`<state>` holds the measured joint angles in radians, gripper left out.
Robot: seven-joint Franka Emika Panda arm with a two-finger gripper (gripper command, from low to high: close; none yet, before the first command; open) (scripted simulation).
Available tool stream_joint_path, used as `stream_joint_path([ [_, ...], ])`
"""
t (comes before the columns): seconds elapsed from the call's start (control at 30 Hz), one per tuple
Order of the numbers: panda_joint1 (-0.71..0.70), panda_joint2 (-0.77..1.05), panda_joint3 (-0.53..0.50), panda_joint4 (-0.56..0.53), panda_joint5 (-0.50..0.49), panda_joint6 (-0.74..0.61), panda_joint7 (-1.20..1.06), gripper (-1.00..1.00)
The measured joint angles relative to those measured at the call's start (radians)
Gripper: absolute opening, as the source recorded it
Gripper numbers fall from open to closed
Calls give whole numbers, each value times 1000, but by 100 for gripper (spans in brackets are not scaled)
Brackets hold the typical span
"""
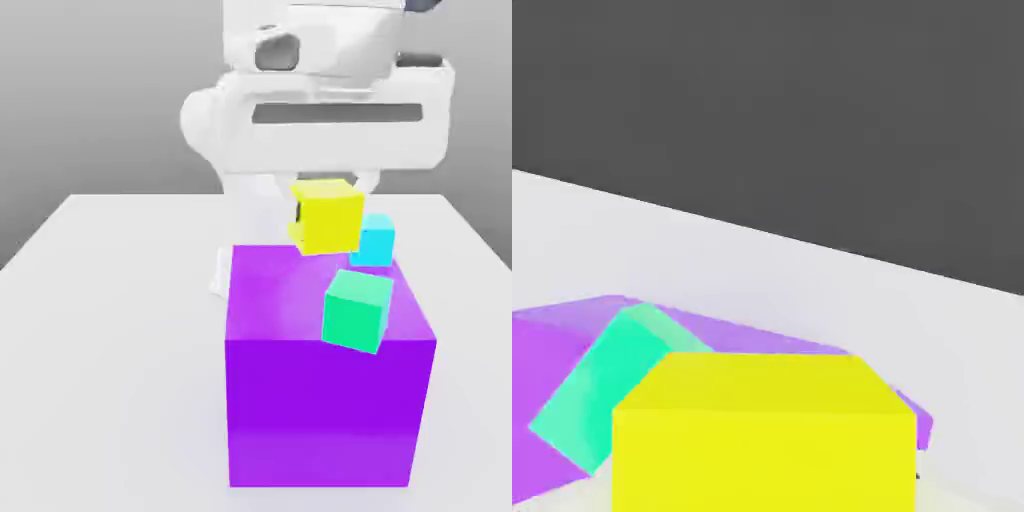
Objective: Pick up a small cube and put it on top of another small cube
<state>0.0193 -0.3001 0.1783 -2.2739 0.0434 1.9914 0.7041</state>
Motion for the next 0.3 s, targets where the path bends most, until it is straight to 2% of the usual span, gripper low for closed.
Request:
stream_joint_path([
  [0.1,4,37,10,-68,17,92,11,-100],
  [0.13,8,52,8,-95,16,133,14,100],
  [0.3,8,52,8,-95,16,133,14,100],
])
